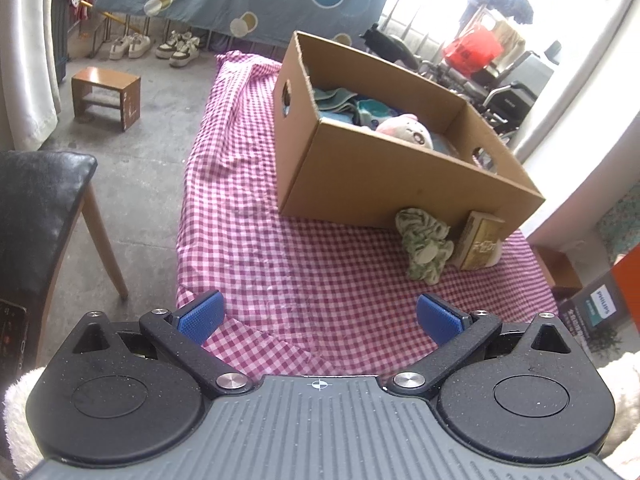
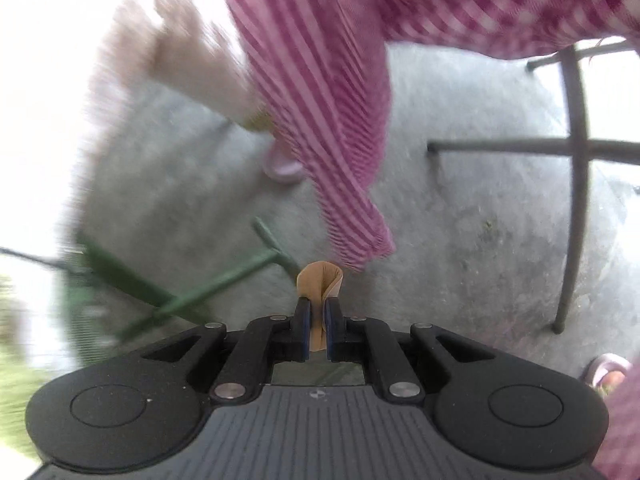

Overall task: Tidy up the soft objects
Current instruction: 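Lift the tan disc with the right gripper and carry it over the box, then lower the tan disc into the box beside the plush toy and release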

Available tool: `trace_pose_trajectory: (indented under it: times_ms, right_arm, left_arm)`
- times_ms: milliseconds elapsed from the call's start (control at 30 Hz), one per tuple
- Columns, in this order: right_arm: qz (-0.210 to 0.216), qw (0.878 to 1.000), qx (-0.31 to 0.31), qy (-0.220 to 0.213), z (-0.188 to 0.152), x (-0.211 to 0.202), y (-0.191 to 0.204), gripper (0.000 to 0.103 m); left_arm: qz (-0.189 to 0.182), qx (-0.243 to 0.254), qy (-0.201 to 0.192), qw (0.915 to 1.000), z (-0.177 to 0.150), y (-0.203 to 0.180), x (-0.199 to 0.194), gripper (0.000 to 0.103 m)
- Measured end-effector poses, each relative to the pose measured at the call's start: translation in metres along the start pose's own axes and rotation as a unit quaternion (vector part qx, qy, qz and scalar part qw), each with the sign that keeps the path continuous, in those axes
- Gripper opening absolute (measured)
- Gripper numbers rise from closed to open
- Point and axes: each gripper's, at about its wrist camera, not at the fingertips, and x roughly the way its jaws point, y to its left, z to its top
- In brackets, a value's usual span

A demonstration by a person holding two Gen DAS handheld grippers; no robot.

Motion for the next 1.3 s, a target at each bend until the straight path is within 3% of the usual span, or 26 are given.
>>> trace_pose_trajectory:
  times_ms: [233,400,533,733,867,1000,1133,1300]
  right_arm:
    - [-0.008,0.996,0.030,-0.083,-0.014,-0.082,0.038,0.008]
    - [-0.043,0.983,0.050,-0.170,-0.026,-0.147,0.063,0.008]
    - [-0.085,0.964,0.046,-0.249,-0.025,-0.210,0.081,0.008]
    - [-0.160,0.919,0.017,-0.359,-0.018,-0.300,0.094,0.008]
    - [-0.196,0.895,0.011,-0.402,0.002,-0.344,0.073,0.008]
    - [-0.226,0.880,0.023,-0.417,0.032,-0.376,0.031,0.008]
    - [-0.234,0.884,0.057,-0.401,0.075,-0.392,-0.035,0.008]
    - [-0.221,0.913,0.116,-0.322,0.131,-0.368,-0.136,0.008]
  left_arm:
    - [-0.018,0.021,-0.018,0.9995,0.003,-0.016,-0.007,0.103]
    - [-0.044,0.042,-0.042,0.9973,0.010,-0.035,-0.019,0.103]
    - [-0.064,0.057,-0.069,0.9939,0.021,-0.050,-0.029,0.103]
    - [-0.079,0.061,-0.102,0.9897,0.039,-0.060,-0.036,0.103]
    - [-0.081,0.064,-0.113,0.9882,0.050,-0.060,-0.034,0.103]
    - [-0.087,0.072,-0.115,0.9869,0.061,-0.064,-0.025,0.103]
    - [-0.097,0.086,-0.110,0.9854,0.073,-0.068,-0.009,0.103]
    - [-0.118,0.110,-0.108,0.9809,0.084,-0.074,0.011,0.103]
